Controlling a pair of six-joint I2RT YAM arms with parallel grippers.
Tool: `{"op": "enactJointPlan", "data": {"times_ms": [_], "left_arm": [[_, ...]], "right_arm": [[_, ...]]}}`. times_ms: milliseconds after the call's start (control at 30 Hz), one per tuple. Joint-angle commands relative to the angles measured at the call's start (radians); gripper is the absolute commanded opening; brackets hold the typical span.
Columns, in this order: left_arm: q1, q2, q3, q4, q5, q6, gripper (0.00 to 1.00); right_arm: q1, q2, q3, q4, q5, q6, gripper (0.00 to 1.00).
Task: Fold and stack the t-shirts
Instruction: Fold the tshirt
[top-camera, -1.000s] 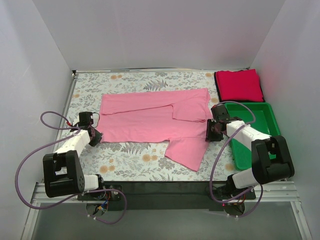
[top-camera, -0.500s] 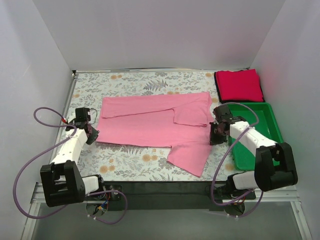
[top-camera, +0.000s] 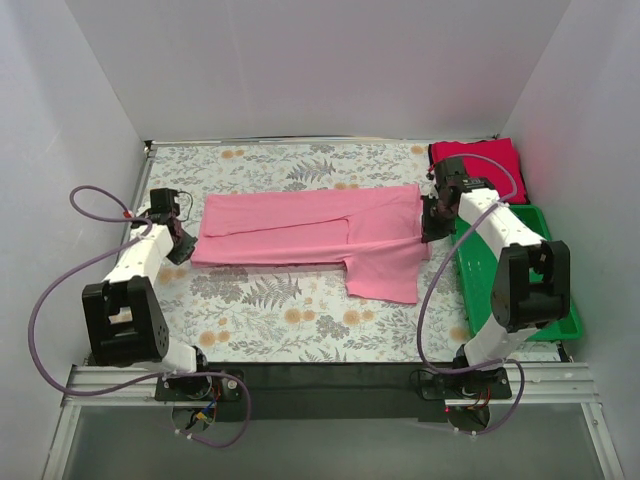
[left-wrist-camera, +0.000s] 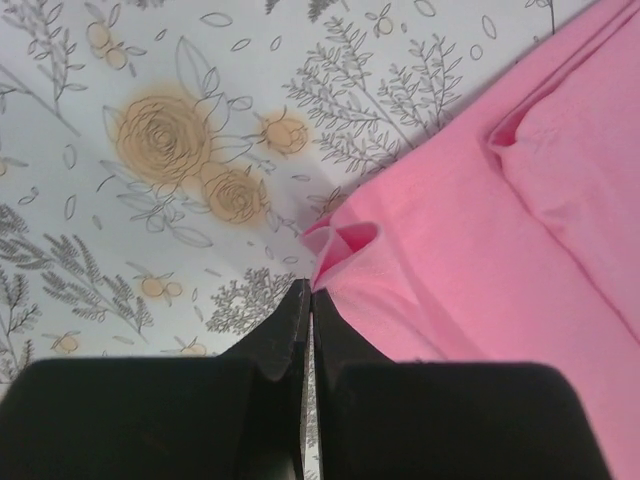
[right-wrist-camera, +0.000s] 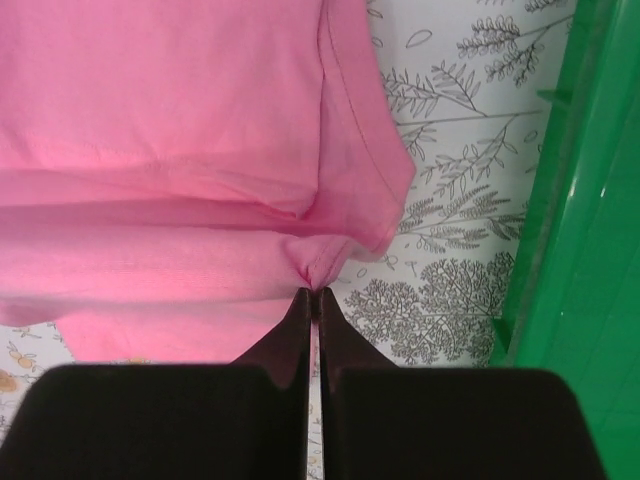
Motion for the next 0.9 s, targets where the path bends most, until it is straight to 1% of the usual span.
{"op": "enactJointPlan", "data": {"times_ms": [0,67,200,300,433,867], "left_arm": [[0.009,0.083,0.068,0.04,0.012,0.014,0.0],[0.009,0.129,0.111,0.052,0.034,0.014,0.0],[0.007,0.234,0.167,0.075,0.051,0.025,0.0],[0.007,0.268,0.187,0.091,0.058,0.04,0.0],[0.004,0.278,0.185,0.114,0.075,0.054,0.0],[-0.016,0.303,0.168,0.186,0.049,0.099,0.0]], "right_arm": [[-0.018,0.076,0.094,-0.056,-0.001,-0.034,0.01],[-0.021,0.117,0.132,-0.059,-0.035,-0.036,0.01],[-0.027,0.171,0.174,-0.059,-0.036,-0.042,0.01],[-0.033,0.2,0.195,-0.059,-0.029,-0.051,0.01],[-0.033,0.218,0.209,-0.059,-0.038,-0.052,0.01],[-0.035,0.241,0.237,-0.056,-0.013,-0.055,0.01]]}}
